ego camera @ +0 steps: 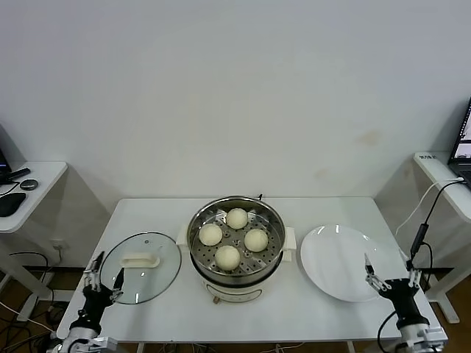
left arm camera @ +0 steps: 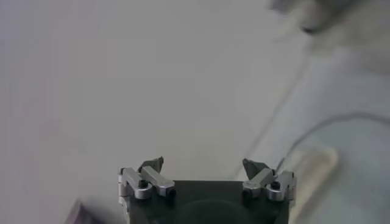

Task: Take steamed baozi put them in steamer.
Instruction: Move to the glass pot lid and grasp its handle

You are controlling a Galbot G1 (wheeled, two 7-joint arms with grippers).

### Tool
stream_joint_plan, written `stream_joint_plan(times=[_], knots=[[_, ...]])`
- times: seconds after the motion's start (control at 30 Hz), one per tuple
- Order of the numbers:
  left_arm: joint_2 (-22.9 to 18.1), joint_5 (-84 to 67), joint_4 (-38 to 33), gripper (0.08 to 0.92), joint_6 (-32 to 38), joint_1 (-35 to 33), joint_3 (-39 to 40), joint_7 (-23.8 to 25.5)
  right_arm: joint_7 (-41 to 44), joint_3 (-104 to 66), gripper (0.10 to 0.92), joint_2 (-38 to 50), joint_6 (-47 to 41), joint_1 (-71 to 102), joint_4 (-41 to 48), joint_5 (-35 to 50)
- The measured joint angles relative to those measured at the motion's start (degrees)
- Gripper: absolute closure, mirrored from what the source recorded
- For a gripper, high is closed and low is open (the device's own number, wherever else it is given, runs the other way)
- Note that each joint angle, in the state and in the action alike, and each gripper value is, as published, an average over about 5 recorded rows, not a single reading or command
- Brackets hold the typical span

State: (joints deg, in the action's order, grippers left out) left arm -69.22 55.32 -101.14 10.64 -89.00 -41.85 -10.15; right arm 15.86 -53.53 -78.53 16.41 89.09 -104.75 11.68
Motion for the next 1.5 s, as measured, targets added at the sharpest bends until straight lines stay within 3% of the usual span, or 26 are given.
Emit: stream_joint_plan(times=[0.53,1.1,1.5], knots=[[5.16,17.14,13.55,0.177,2.88,12.83,6.39,1.62,-0.62,-2.24,0.203,-3.91,1.32,3.22,-0.78,-0.18],[5.72,21.68,22.23,0.186,2.89,22.07,10.41,2.31,-0.86,-1.95,0.203,-5.05,0.97,4.28,-1.46,-0.62],[5.20,22.28,26.18,0.502,2.56,24.37,10.60,2.24,-0.78,-1.65,0.203,-5.26,1.05,4.67,-1.88,-1.29]])
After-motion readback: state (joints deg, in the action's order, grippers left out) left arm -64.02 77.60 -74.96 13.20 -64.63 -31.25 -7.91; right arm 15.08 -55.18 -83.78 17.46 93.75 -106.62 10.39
